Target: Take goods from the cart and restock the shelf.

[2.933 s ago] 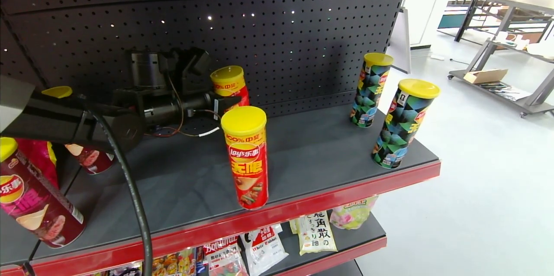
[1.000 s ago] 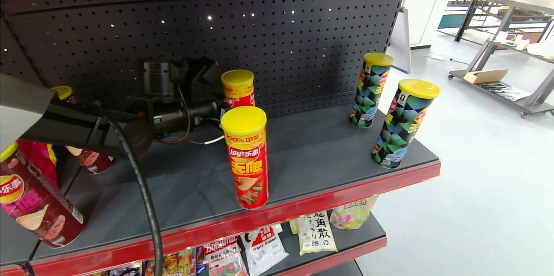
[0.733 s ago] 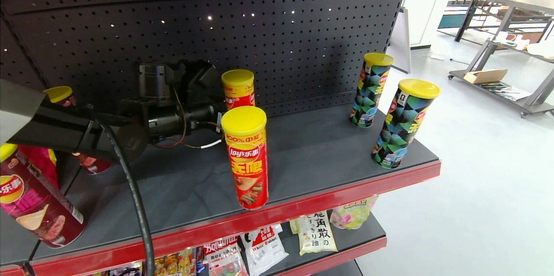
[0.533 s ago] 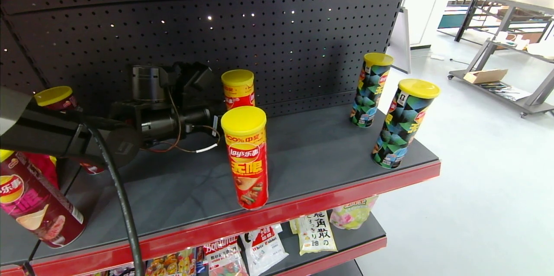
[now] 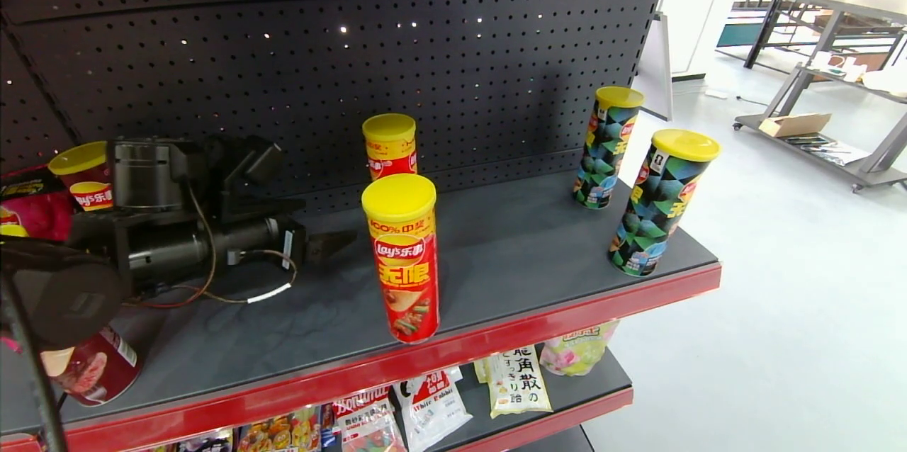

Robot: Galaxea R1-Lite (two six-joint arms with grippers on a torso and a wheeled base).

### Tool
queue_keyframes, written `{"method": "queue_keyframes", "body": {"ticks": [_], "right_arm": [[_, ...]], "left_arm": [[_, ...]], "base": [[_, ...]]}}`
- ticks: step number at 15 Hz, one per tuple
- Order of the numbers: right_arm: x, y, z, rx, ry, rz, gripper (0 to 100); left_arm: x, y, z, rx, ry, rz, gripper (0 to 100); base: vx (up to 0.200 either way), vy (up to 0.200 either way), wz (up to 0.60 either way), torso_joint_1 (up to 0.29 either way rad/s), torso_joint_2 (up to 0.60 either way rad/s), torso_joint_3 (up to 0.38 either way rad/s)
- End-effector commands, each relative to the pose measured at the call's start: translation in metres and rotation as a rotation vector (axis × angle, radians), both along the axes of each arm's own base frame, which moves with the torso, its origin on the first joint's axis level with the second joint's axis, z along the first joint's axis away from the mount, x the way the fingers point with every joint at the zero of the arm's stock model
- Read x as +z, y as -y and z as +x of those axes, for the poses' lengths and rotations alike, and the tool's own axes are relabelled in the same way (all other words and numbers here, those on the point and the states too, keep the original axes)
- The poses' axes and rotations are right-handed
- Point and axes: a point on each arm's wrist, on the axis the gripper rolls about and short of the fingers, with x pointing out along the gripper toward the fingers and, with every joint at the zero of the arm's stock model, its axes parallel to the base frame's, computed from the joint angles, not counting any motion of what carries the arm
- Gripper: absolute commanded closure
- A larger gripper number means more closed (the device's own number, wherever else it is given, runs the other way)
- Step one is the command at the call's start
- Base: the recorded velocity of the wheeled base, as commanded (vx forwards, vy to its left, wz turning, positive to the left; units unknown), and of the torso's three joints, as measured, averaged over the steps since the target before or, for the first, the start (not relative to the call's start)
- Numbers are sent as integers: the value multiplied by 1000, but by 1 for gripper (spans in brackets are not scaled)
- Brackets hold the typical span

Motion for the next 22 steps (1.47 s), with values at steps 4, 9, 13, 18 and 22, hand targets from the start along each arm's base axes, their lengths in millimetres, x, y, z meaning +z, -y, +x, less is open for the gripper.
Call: {"method": "queue_keyframes", "body": {"ticks": [4, 9, 13, 18, 22], "right_arm": [[0, 0, 0, 2, -1, 0, 0], [0, 0, 0, 0, -1, 0, 0], [0, 0, 0, 2, -1, 0, 0], [0, 0, 0, 2, -1, 0, 0], [0, 0, 0, 2, -1, 0, 0]], "left_arm": [[33, -23, -96, 19, 90, -22, 0], [52, -50, -244, 7, 88, -86, 0], [48, -60, -292, 121, 188, -183, 0], [13, -72, -333, 314, 358, -229, 0], [-2, -73, -336, 322, 364, -227, 0]], "base": [[0, 0, 0, 0, 0, 0], [0, 0, 0, 0, 0, 0], [0, 0, 0, 0, 0, 0], [0, 0, 0, 0, 0, 0], [0, 0, 0, 0, 0, 0]]}}
